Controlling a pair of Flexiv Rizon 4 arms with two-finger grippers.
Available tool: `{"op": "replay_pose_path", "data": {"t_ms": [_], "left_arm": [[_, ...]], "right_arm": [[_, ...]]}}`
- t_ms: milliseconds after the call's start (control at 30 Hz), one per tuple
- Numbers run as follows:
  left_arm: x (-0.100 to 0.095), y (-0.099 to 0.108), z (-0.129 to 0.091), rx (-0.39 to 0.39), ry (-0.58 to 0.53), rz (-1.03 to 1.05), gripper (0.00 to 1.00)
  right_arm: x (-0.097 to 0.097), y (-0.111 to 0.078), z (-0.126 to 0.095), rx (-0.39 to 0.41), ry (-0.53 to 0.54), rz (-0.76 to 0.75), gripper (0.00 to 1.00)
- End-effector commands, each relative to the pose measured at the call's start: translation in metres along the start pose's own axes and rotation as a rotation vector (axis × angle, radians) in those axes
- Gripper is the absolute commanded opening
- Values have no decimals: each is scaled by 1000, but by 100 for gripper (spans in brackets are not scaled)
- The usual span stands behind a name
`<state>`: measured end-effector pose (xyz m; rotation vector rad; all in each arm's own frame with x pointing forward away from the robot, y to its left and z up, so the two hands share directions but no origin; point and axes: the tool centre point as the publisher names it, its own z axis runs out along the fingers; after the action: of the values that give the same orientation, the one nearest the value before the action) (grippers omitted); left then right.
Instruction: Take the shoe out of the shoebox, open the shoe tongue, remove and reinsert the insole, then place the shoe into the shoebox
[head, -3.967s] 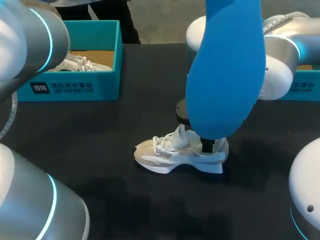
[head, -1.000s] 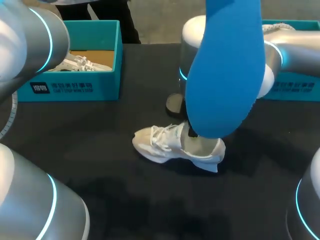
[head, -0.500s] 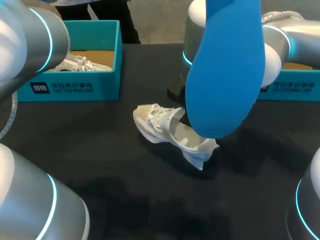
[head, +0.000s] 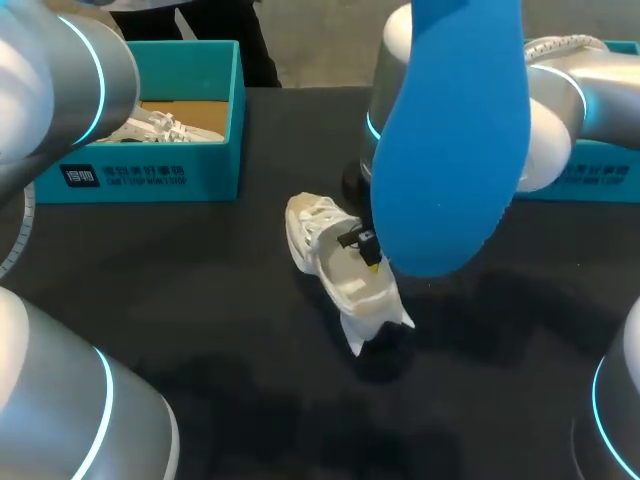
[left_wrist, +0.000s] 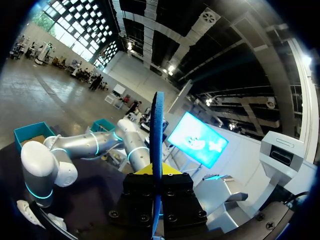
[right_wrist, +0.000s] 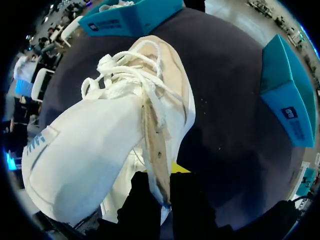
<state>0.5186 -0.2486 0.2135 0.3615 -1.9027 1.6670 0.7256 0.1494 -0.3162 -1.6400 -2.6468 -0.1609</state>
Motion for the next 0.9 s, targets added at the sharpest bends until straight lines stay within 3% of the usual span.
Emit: {"op": "replay_pose_path", "data": {"t_ms": [33,533,900], "left_arm": [[-1,1,0,0,-1,-1,0],[-1,1,0,0,-1,-1,0],[-1,1,0,0,-1,-1,0]], "right_arm": [[8,-7,-3,-22,-10,70,0],[7,-20,22,-84,27,280,0],[-3,-24,42,-99,69,330,0]]}}
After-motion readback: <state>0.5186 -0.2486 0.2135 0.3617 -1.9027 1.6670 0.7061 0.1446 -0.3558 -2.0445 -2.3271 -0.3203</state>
